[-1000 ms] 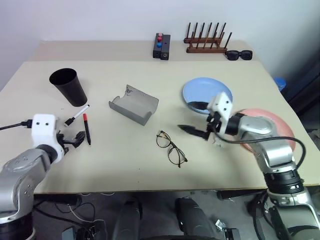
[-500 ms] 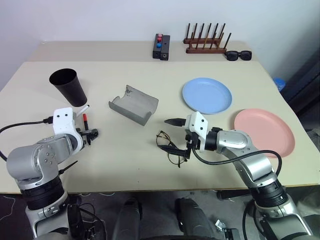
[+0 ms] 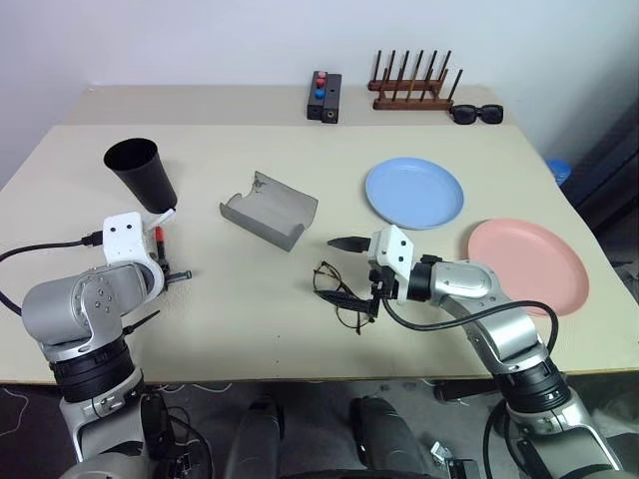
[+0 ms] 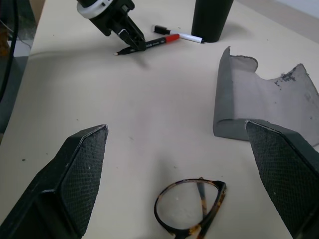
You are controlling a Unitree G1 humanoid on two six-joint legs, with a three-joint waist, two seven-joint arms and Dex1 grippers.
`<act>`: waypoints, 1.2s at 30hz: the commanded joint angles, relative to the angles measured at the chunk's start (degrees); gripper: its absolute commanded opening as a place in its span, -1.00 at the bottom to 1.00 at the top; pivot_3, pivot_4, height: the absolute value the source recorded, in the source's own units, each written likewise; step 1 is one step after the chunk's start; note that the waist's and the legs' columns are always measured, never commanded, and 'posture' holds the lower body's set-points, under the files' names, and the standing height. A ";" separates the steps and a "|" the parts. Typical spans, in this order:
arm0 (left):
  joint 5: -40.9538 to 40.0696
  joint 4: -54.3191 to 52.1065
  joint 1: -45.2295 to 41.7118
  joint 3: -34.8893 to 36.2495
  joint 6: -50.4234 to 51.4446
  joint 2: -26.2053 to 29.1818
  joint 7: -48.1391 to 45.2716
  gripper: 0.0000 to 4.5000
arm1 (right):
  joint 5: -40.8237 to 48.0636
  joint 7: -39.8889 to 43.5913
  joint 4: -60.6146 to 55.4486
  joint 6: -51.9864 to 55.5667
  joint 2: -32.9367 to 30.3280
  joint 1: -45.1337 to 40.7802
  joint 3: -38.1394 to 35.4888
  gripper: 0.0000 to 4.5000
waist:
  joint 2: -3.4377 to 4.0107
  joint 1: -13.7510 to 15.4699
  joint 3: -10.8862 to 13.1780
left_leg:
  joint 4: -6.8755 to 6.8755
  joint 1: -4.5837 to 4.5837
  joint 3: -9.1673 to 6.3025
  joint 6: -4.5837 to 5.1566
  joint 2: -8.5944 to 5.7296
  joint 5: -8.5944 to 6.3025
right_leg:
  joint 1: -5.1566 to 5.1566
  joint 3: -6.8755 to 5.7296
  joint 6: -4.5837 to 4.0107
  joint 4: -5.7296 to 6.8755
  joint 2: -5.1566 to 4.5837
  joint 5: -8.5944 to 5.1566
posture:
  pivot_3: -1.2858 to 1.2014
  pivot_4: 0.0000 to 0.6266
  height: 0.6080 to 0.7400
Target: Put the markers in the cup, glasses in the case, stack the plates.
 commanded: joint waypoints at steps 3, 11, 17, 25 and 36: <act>-1.57 -4.41 -1.15 2.05 0.65 -2.19 -2.90 -0.99 | 0.25 -0.21 -0.56 -0.74 0.85 -1.14 -0.27 1.00 | -0.01 0.05 0.00 | 0.01 -0.01 0.00 0.00 0.00 0.00 | 0.00 0.00 0.00 -0.01 0.00 0.00 | 0.03 -0.52 1.00; -0.98 -12.09 3.66 -5.74 -15.40 5.22 -11.13 -0.99 | 0.21 -0.12 0.38 -0.94 2.29 -2.60 0.40 1.00 | -0.07 -0.39 0.04 | -0.19 -0.01 0.01 -0.01 0.01 0.00 | -0.12 0.01 0.00 -0.02 0.00 0.00 | 0.03 -0.52 1.00; 8.21 -6.45 -0.09 -8.45 -34.93 7.11 -6.36 -0.99 | -0.11 -0.08 1.75 -1.50 3.27 -4.21 0.42 1.00 | -0.12 -0.07 0.06 | -0.16 -0.02 0.03 -0.01 0.01 0.00 | -0.08 0.01 -0.03 -0.13 -0.01 0.00 | 0.03 -0.52 1.00; 25.25 14.66 -11.98 -15.87 -64.10 6.31 7.86 -0.99 | -0.66 -0.75 3.57 -2.64 6.45 -7.60 1.31 1.00 | -0.16 0.01 0.09 | -0.25 -0.05 0.07 -0.01 0.00 0.00 | -0.09 0.02 0.05 -0.20 -0.01 0.02 | 0.03 -0.52 1.00; 25.65 39.45 -18.94 -14.69 -83.68 4.34 11.84 -0.99 | -0.98 -1.22 3.01 -2.42 8.97 -7.90 2.00 1.00 | -0.16 0.11 0.09 | -0.40 -0.05 0.06 -0.03 0.01 0.02 | -0.17 0.00 0.30 -0.15 0.00 0.09 | 0.03 -0.52 1.00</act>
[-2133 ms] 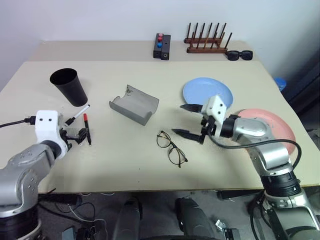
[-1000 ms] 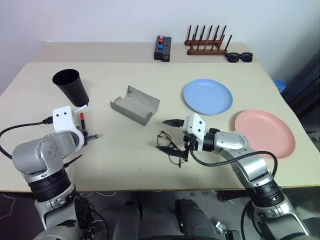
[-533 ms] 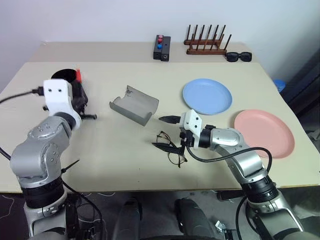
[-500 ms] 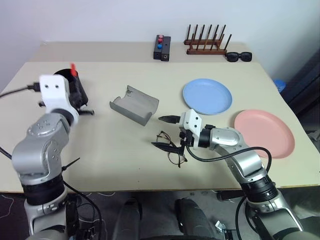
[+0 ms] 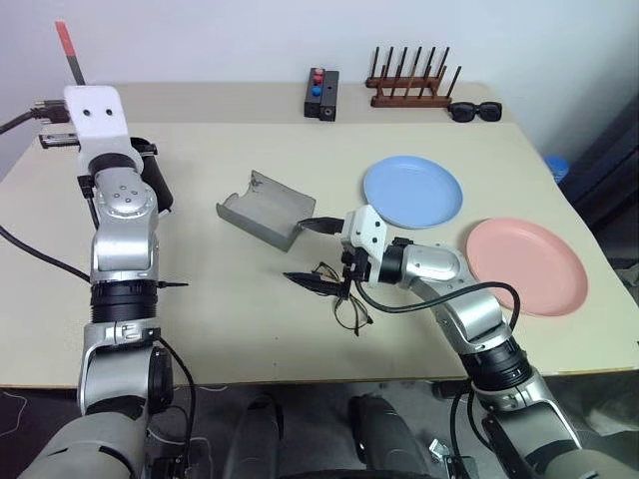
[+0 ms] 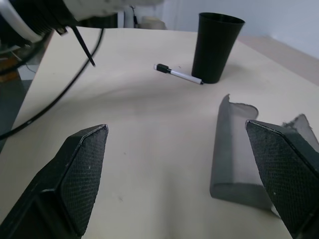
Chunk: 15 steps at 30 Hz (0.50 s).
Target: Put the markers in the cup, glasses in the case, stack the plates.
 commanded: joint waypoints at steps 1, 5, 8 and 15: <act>-1.63 4.43 -3.17 1.90 -4.23 -0.51 -0.10 -0.99 | 0.27 -0.28 -1.90 -0.83 0.68 -0.52 0.21 1.00 | 0.00 0.18 0.00 | -0.01 0.00 0.00 -0.01 0.00 0.01 | 0.00 -0.01 0.00 0.00 0.00 0.00 | 0.03 -0.52 1.00; -2.63 8.85 -4.05 2.40 -6.42 -0.69 -0.55 -0.99 | 0.50 -0.68 -2.12 -0.73 0.79 -0.37 0.08 1.00 | 0.00 0.12 0.00 | -0.08 0.01 0.00 -0.10 0.00 0.06 | -0.01 -0.01 0.01 0.00 0.00 0.00 | 0.03 -0.52 1.00; -2.55 11.22 -4.11 2.27 -8.18 -0.65 -0.51 -0.99 | 1.68 -2.47 -1.77 -1.08 2.39 -1.01 -1.62 1.00 | 0.00 0.09 0.00 | -0.19 0.04 -0.01 -0.14 0.00 0.09 | -0.03 -0.01 0.03 0.01 0.00 0.00 | 0.03 -0.52 1.00; -2.19 13.31 -3.96 1.98 -9.75 -0.77 0.02 -0.99 | 8.72 -9.71 -0.79 3.04 8.98 -6.24 -9.90 1.00 | 0.00 -0.05 0.00 | -0.32 0.04 -0.01 -0.25 0.00 0.16 | -0.11 -0.01 0.12 0.04 0.00 0.05 | 0.03 -0.52 1.00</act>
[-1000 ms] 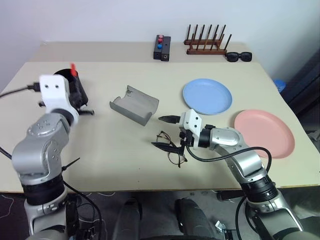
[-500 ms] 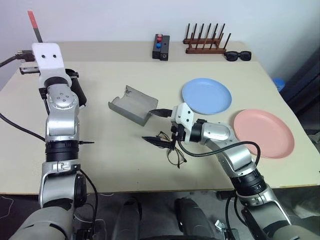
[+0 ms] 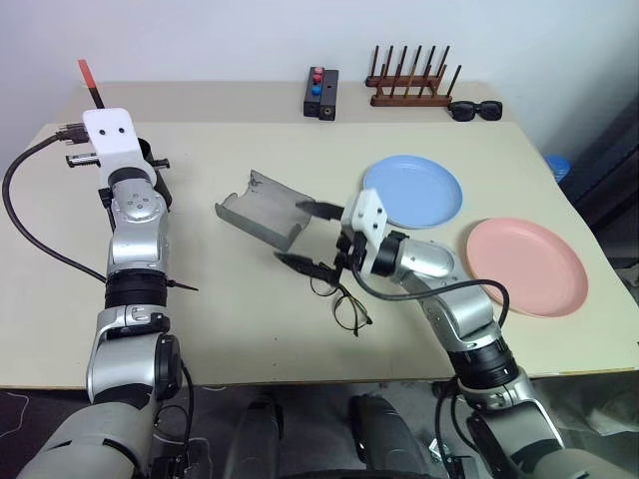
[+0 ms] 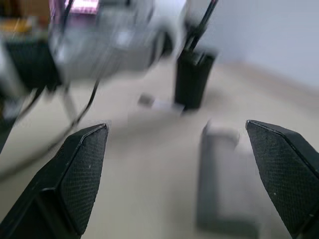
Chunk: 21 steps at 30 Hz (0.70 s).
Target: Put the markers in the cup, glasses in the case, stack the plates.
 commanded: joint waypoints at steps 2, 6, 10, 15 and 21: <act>0.23 -0.51 -1.09 0.43 -1.48 0.51 0.48 -0.99 | 3.86 -2.27 -0.83 1.93 1.18 -2.23 -3.77 1.00 | 0.00 0.21 0.00 | -0.01 0.00 0.00 0.00 0.00 0.00 | 0.01 -0.01 0.00 0.00 0.00 0.00 | 0.03 -0.52 1.00; 0.25 -0.76 -0.45 0.46 -1.32 0.37 0.61 -0.99 | 3.91 -2.27 -0.90 2.08 0.81 -1.98 -3.47 1.00 | 0.00 0.22 0.00 | -0.04 -0.01 -0.01 0.00 0.00 0.00 | 0.00 -0.01 0.01 -0.01 0.00 0.00 | 0.03 -0.52 1.00; -0.59 -1.02 0.08 0.95 -0.55 0.09 0.08 -0.99 | 3.95 -2.23 -1.24 2.24 0.88 -1.65 -3.09 1.00 | 0.00 0.12 0.00 | -0.04 0.00 -0.01 0.00 0.00 0.00 | 0.00 -0.01 0.01 -0.01 0.00 0.00 | 0.03 -0.52 1.00; -1.02 -1.56 0.37 1.10 0.38 -0.11 0.40 -0.27 | 3.86 -2.21 -1.22 2.14 0.99 -1.55 -2.80 1.00 | 0.00 0.08 0.00 | -0.04 0.00 -0.01 0.00 0.00 0.00 | 0.00 -0.01 0.01 -0.01 0.00 0.00 | 0.03 -0.52 1.00; -0.73 -1.81 0.63 1.11 0.42 0.02 1.26 0.81 | 3.73 -2.21 -1.15 2.07 1.01 -1.45 -2.65 1.00 | 0.00 0.05 0.00 | -0.05 0.00 -0.01 0.00 0.00 0.00 | -0.01 -0.01 0.01 -0.01 0.00 0.00 | 0.03 -0.52 1.00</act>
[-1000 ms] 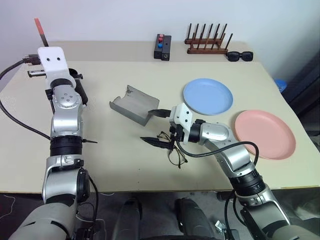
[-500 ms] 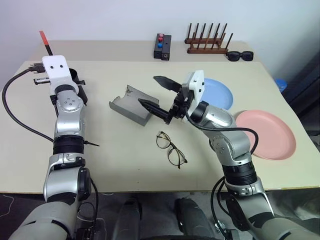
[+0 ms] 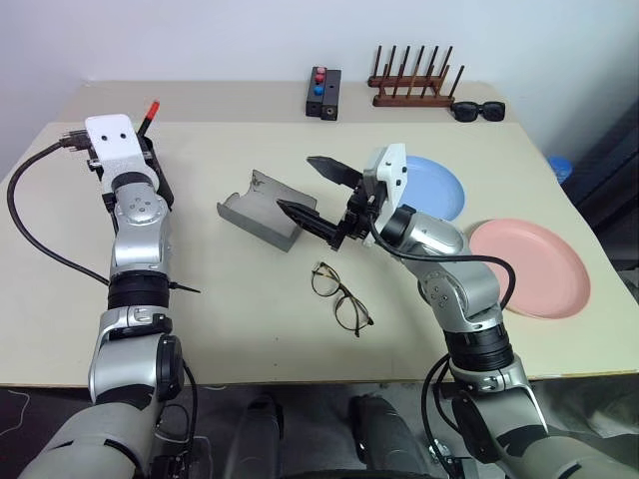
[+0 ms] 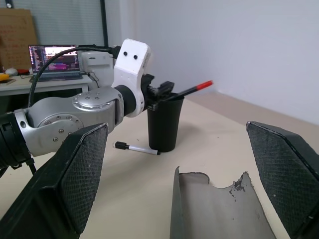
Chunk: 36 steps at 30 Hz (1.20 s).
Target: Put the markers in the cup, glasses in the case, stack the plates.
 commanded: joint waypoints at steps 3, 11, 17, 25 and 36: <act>0.22 -2.46 -0.03 0.67 -0.28 0.54 0.51 0.81 | 0.91 -0.02 -1.27 -0.41 0.37 -0.05 0.17 1.00 | 0.00 0.02 0.00 | 0.00 0.00 0.00 0.00 0.00 0.00 | 0.00 0.00 0.00 0.00 0.00 0.00 | 0.03 -0.52 1.00; 0.09 -3.14 -0.05 0.82 0.32 0.77 0.59 0.81 | 0.92 0.04 -1.04 -0.56 0.53 -0.01 0.22 1.00 | 0.00 -0.01 0.00 | -0.01 0.00 0.00 0.00 0.00 0.00 | 0.00 0.00 0.00 -0.01 0.00 0.00 | 0.03 -0.52 1.00; -3.19 -10.50 -0.86 3.13 6.00 3.95 -3.83 0.81 | 0.88 -0.06 -1.09 -0.66 0.64 0.05 0.22 1.00 | -0.01 -0.17 0.01 | -0.03 -0.01 0.00 0.00 0.00 0.00 | -0.02 0.00 0.00 -0.01 0.00 0.00 | 0.03 -0.52 1.00; -25.21 -33.68 13.54 12.84 30.76 16.40 -29.97 0.91 | 1.14 -0.30 -2.01 -0.33 -0.15 1.33 -0.20 1.00 | 0.02 -1.51 0.03 | -0.31 0.02 0.02 -0.01 0.04 0.00 | -0.14 0.02 -0.01 0.01 0.00 -0.02 | 0.03 -0.52 1.00; -27.68 -38.01 31.21 12.37 49.39 27.21 -40.05 0.91 | 1.24 1.13 -0.98 -0.60 -0.63 1.71 -0.21 1.00 | -0.06 -1.40 0.05 | -0.26 0.02 0.02 -0.02 0.05 -0.01 | -0.16 0.02 -0.49 -0.03 -0.04 -0.27 | 0.03 -0.52 1.00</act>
